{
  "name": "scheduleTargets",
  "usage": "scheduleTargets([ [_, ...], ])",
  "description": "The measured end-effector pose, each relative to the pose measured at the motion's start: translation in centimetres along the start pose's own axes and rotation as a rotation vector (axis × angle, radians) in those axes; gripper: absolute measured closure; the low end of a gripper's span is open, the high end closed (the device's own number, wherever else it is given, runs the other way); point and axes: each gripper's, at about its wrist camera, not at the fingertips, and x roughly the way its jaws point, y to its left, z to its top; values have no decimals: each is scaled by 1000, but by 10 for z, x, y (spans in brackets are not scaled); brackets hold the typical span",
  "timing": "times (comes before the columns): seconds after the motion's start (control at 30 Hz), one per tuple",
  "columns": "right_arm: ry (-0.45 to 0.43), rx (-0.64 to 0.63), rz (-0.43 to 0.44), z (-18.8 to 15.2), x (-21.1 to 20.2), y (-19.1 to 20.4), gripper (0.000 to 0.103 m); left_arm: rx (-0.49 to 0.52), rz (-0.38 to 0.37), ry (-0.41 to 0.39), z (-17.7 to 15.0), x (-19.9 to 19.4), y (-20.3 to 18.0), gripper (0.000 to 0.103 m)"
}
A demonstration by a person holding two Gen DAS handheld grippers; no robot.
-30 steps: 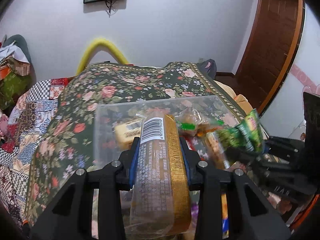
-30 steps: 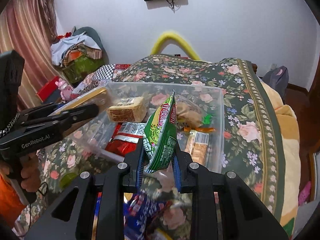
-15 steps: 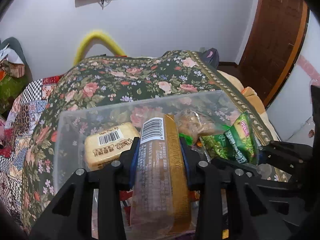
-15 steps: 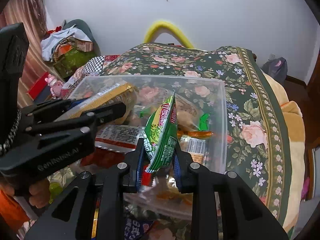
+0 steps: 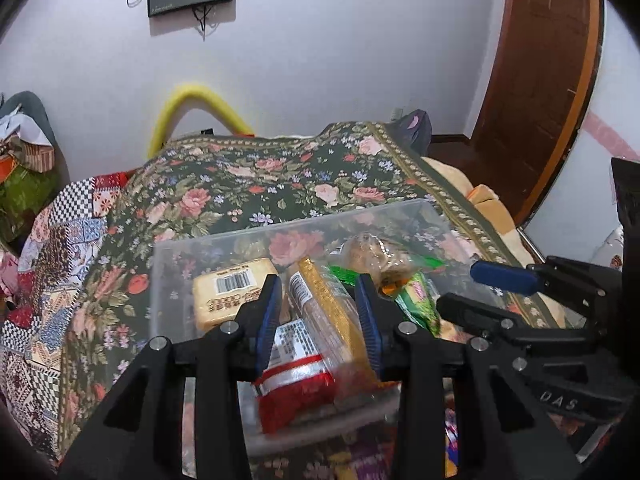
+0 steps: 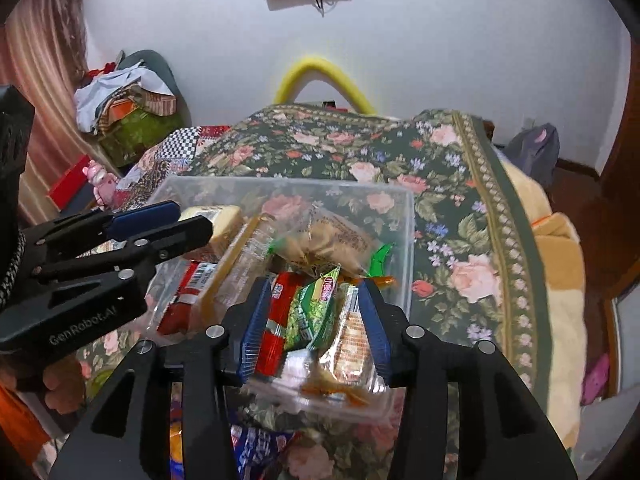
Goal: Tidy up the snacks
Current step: 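Lower the wrapped bar and green pea bag into the clear box, release both, then grasp the green jelly cup with the left tool while the right tool grasps the blue chip bag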
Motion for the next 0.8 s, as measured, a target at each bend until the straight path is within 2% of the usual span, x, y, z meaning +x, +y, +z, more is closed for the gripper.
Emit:
scheduleTargets([
  [0.23, -58, -58, -9, -8, -35, 14, 53, 26, -5, -27, -16, -48, -4, 63],
  [0.37, -80, -75, -3, -20, -53, 23, 50, 14, -16, -29, -34, -71, 0, 49],
  [0.47, -89, -89, -5, -29, -60, 29, 46, 9, -21, -7, -50, -82, 2, 46],
  [0.63, -72, -104, 7, -50, -65, 34, 41, 19, -20, 37, -77, -89, 3, 45],
  [0.7, -43, -99, 27, -61, -61, 34, 32, 16, -28, 57, -88, -91, 5, 44],
  [0.8, -2, -91, 51, -77, -55, 34, 30, 7, -24, 82, -107, -92, 11, 41],
])
